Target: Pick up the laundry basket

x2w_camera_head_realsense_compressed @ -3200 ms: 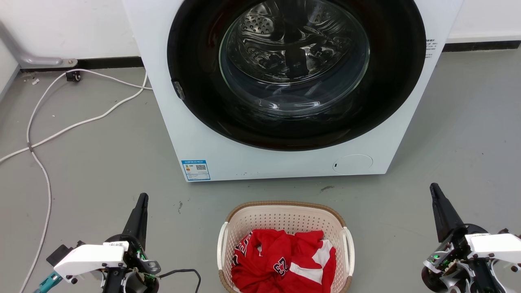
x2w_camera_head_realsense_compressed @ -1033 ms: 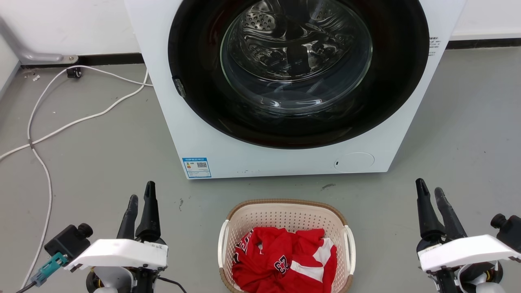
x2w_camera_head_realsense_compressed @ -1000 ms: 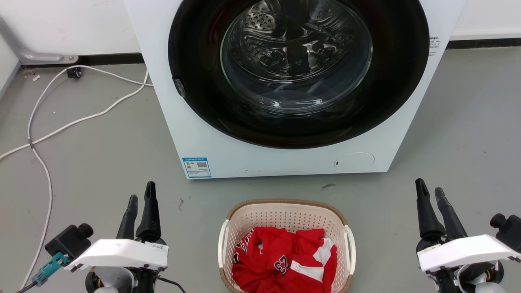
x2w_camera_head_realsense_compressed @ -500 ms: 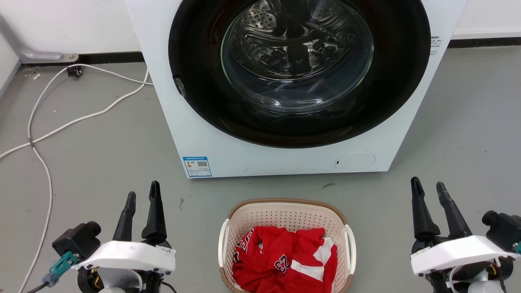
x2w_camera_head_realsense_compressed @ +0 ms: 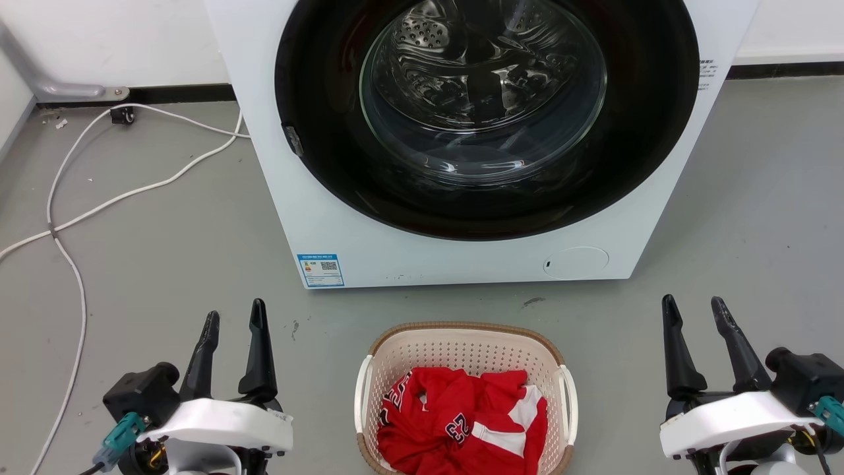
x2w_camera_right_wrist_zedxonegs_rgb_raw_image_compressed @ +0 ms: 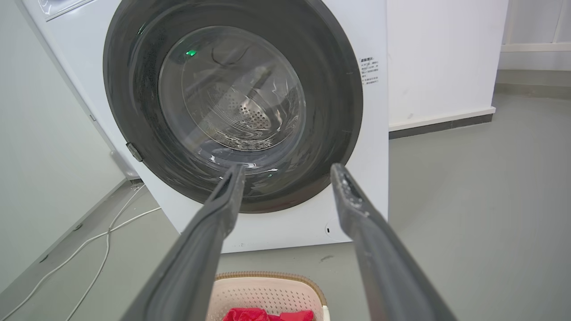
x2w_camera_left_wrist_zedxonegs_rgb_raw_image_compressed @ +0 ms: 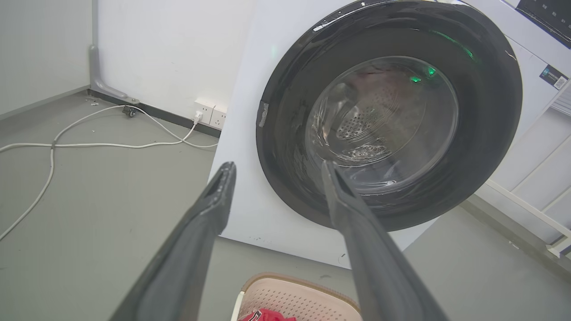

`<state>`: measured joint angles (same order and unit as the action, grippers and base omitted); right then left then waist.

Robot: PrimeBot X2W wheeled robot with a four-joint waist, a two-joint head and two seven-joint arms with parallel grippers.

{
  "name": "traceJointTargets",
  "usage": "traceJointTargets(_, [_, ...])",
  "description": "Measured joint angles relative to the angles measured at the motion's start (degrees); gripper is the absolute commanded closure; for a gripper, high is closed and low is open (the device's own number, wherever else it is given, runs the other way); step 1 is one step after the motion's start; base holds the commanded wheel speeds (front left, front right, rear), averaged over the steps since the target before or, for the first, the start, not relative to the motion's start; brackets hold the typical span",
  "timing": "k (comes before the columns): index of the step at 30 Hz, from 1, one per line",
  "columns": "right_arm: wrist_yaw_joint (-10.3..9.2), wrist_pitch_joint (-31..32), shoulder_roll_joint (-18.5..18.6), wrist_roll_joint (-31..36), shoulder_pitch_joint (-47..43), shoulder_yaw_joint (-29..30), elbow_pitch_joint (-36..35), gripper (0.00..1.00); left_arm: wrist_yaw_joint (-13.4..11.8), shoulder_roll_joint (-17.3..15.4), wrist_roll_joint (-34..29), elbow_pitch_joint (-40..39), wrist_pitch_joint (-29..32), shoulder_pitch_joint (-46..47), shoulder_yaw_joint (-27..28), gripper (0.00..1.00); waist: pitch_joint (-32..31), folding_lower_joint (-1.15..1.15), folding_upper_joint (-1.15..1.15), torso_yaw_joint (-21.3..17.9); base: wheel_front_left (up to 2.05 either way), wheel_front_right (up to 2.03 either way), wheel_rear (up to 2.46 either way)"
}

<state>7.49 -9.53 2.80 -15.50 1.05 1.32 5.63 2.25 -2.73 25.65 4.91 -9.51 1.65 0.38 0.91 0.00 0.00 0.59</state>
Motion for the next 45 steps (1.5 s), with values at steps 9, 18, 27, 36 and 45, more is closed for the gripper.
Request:
traceJointTargets(9, [0.01, -1.1, 0.0, 5.4, -0.4, -0.1, -0.3, 0.00, -0.2, 0.0, -5.1, 0.1, -1.3, -0.2, -0.4, 0.00, 0.1, 0.00, 0.00, 0.2, 0.00, 0.00, 0.00])
traceJointTargets(18, [0.01, -2.3, 0.0, 10.6, -0.6, -0.1, -0.5, 0.00, -0.4, 0.0, -9.7, 0.1, -2.3, -0.3, -0.9, 0.00, 0.3, 0.00, 0.00, 0.3, 0.00, 0.00, 0.00])
traceJointTargets(27, [0.01, -3.3, 0.0, 14.8, -1.0, 0.0, -0.8, 0.00, -0.7, 0.0, -14.2, 0.0, -3.4, -0.5, -1.3, 0.00, 0.5, 0.00, 0.00, 0.4, 0.00, 0.00, 0.00])
traceJointTargets(36, [0.01, -4.3, 0.0, 18.5, -1.1, 0.2, -1.0, 0.00, -0.7, -0.1, -18.3, 0.0, -4.3, -0.9, -1.4, 0.00, 0.6, 0.00, 0.00, 0.4, 0.00, 0.00, 0.00])
traceJointTargets(45, [0.01, -5.2, 0.0, 22.1, -1.1, 0.2, -1.0, 0.00, -1.0, -0.1, -22.1, 0.0, -5.3, -1.4, -1.5, 0.00, 0.6, 0.00, 0.00, 0.6, 0.00, 0.00, 0.00])
